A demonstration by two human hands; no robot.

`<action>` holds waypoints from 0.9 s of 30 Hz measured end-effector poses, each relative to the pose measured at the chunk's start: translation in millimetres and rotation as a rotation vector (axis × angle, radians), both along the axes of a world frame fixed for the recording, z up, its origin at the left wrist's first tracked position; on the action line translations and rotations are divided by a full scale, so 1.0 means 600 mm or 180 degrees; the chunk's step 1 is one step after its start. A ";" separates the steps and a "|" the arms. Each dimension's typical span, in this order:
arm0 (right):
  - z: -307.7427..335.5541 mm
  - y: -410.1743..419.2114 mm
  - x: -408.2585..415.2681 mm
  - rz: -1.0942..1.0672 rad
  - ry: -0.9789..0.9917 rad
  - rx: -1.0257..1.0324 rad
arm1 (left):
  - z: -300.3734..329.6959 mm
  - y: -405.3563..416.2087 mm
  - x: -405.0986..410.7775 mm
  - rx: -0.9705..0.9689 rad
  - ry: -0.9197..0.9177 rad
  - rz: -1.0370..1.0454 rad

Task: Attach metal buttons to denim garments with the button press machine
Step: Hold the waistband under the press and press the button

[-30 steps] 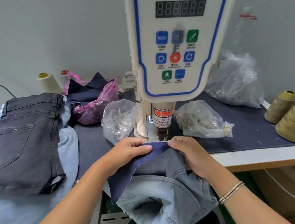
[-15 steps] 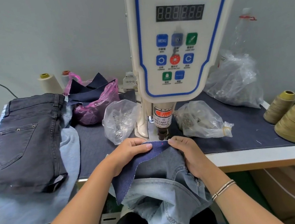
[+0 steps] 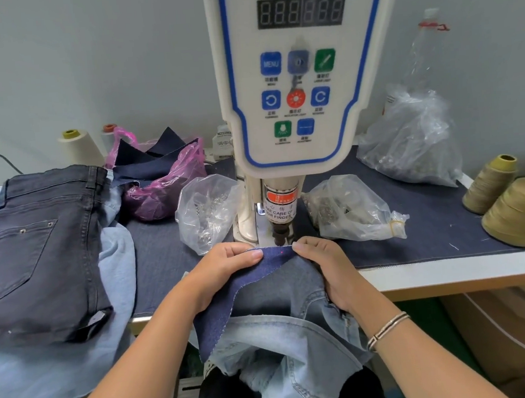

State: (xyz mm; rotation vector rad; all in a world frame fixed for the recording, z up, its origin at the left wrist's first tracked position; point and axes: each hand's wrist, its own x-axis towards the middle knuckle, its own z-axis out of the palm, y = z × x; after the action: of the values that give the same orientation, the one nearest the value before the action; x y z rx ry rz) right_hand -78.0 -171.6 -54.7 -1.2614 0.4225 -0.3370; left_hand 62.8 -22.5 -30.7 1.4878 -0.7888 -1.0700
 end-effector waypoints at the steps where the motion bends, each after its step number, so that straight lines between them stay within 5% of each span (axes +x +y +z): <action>1: 0.000 -0.001 0.000 0.0005 -0.0006 0.0004 | 0.000 -0.001 0.000 -0.0020 0.0027 0.0001; 27: -0.004 0.003 -0.001 -0.0088 -0.0100 -0.0116 | -0.012 -0.006 0.003 -0.0100 0.0133 0.0132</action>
State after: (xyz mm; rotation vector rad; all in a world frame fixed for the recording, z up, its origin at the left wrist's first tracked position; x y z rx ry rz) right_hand -78.4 -169.8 -57.0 -1.2851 0.4088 -0.3890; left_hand 64.6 -26.2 -38.0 1.4449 -0.7396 -1.0498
